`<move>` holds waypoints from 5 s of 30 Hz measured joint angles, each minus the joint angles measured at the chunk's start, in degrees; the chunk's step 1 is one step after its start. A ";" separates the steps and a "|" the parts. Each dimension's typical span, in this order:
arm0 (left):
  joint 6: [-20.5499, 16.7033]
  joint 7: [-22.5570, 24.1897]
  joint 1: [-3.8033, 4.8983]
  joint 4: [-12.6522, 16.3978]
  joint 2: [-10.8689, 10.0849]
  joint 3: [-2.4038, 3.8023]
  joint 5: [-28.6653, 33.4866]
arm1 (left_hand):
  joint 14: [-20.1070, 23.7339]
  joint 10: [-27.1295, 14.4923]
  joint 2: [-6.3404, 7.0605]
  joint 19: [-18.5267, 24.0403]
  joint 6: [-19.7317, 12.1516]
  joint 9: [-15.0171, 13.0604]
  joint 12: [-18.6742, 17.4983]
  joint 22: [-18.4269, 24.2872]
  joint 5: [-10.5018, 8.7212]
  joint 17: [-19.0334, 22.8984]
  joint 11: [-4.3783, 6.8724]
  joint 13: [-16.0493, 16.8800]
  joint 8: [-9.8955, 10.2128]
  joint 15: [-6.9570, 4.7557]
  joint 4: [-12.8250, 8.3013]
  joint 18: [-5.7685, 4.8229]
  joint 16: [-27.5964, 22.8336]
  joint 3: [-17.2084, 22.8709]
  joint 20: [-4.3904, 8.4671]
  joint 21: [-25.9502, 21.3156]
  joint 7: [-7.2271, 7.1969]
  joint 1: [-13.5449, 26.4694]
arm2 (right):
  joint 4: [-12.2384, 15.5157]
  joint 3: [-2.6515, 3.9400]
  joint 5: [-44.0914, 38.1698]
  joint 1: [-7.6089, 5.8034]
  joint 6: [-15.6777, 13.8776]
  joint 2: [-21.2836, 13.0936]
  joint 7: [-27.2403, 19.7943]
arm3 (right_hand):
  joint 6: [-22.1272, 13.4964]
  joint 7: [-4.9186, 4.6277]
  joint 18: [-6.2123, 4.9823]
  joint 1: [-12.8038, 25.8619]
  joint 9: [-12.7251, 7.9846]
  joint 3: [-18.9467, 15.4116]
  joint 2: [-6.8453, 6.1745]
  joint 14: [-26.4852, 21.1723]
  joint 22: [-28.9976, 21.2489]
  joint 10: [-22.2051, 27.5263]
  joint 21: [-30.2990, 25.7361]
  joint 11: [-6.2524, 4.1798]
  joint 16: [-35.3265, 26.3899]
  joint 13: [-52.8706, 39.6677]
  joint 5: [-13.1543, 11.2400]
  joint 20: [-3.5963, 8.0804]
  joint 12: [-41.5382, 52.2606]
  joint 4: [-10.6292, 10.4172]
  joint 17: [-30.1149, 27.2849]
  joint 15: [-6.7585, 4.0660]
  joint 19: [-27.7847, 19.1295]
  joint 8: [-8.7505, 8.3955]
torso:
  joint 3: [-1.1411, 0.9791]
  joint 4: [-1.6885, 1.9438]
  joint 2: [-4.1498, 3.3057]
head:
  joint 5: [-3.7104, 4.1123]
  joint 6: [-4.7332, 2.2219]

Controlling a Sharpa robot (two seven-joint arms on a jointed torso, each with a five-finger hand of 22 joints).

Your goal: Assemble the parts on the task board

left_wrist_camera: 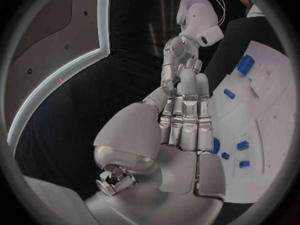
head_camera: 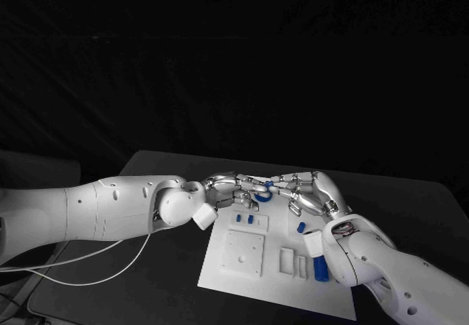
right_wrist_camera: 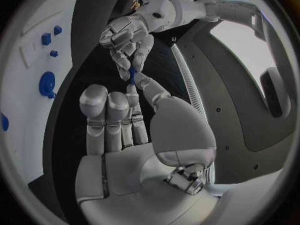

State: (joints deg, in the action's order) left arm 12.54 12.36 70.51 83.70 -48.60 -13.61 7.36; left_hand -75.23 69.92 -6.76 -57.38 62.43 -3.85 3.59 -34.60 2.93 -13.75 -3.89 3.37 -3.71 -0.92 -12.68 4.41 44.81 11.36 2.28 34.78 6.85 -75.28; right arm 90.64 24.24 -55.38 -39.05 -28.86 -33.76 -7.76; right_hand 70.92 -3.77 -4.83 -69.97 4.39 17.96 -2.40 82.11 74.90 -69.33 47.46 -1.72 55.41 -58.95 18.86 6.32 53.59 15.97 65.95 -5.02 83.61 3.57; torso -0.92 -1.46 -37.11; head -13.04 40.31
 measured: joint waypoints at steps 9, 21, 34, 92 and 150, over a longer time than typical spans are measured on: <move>-0.45 -0.21 0.00 -0.03 0.02 0.00 -0.02 | 0.00 0.00 1.67 -1.43 -0.21 0.00 0.00 1.75 0.00 0.12 0.00 0.00 0.00 0.00 1.09 -0.67 0.00 -3.09 -0.27 -2.24 -0.21 1.96 | 0.00 0.00 0.00 0.00 0.11 0.01 0.00 | 0.00 0.00 0.00 -0.24 0.01 -0.17 0.23 0.00 0.00 0.00 0.00 0.00 -0.22 -0.12 0.00 0.00 0.00 -0.17 -0.08 0.00 0.00 -0.03 | 0.00 0.02 0.00 | 0.02 -0.01; -0.61 -0.74 0.00 -0.03 0.04 0.00 -0.09 | 0.00 -0.23 1.99 -3.68 -0.72 0.01 0.00 4.31 0.00 0.38 -0.22 0.00 0.00 0.00 0.00 -0.89 0.00 -6.72 -0.04 -5.39 -0.10 1.65 | 0.00 -0.01 0.01 0.00 0.23 0.01 0.00 | 0.00 0.00 0.00 -0.24 0.04 -0.17 0.23 0.00 0.00 0.00 0.00 0.00 -0.22 -0.12 0.00 0.00 0.00 -0.17 -0.08 0.00 0.00 -0.03 | -0.01 0.00 0.00 | -0.02 -0.01; -0.57 -0.89 0.00 -0.14 0.03 0.00 -0.09 | 0.00 -0.39 -2.23 -4.07 -0.92 0.01 0.00 5.18 0.00 0.58 -0.38 0.00 0.00 0.01 3.23 -0.88 0.00 -7.01 -0.44 -6.75 -0.31 3.13 | 0.00 -0.01 0.01 0.00 0.37 -0.01 -0.01 | 0.00 0.00 0.00 -0.24 0.04 -0.34 0.22 0.00 0.00 0.20 0.00 0.20 -0.21 -0.12 0.00 0.00 0.00 0.01 -0.08 0.00 0.00 -0.03 | -0.01 0.01 0.01 | -0.03 -0.03; 0.50 -0.85 0.01 -0.29 0.10 0.00 0.04 | 0.20 -1.15 0.97 -5.81 -1.70 0.02 0.00 6.25 0.00 0.92 -0.50 0.00 0.00 0.22 3.09 -0.88 0.20 -8.08 -0.33 -9.06 0.06 -0.33 | -0.34 -0.01 -1.02 0.00 0.66 -0.12 0.22 | 0.00 0.00 0.00 -0.46 0.11 -0.32 0.44 0.00 0.00 0.20 0.00 0.20 -0.21 -0.29 0.00 0.00 0.00 0.00 -0.12 0.00 0.00 -0.03 | 0.01 0.01 0.01 | 0.07 0.09; -1.43 -1.73 0.01 -0.65 0.32 0.01 -2.11 | 0.17 2.61 -2.05 -2.58 1.81 0.03 0.00 -2.36 0.00 -0.23 1.02 0.00 0.00 -0.59 -2.68 -0.90 2.46 -10.07 0.81 -2.88 -0.71 -2.72 | -0.25 -0.01 -1.30 0.00 0.81 -0.18 0.34 | 0.00 0.00 0.00 -0.46 0.08 -0.32 0.44 0.00 0.02 0.20 0.00 0.20 -0.21 -0.27 0.00 0.00 0.00 -0.01 -0.11 0.00 0.00 -0.02 | 0.00 -0.01 0.01 | 0.08 0.27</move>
State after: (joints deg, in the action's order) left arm 11.11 10.63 70.51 83.05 -48.28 -13.60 5.25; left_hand -75.06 72.53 -8.81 -59.96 64.24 -3.83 3.59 -36.96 2.93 -13.98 -2.87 3.36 -3.71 -1.51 -15.35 3.51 47.28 1.29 3.09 31.90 6.14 -77.99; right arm 90.39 24.23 -56.69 -39.05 -28.05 -33.94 -7.42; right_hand 70.92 -3.76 -4.83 -70.43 4.47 17.64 -1.96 82.11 74.92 -69.13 47.46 -1.52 55.20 -59.22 18.86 6.32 53.59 15.96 65.84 -5.02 83.61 3.54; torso -0.92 -1.47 -37.10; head -12.96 40.58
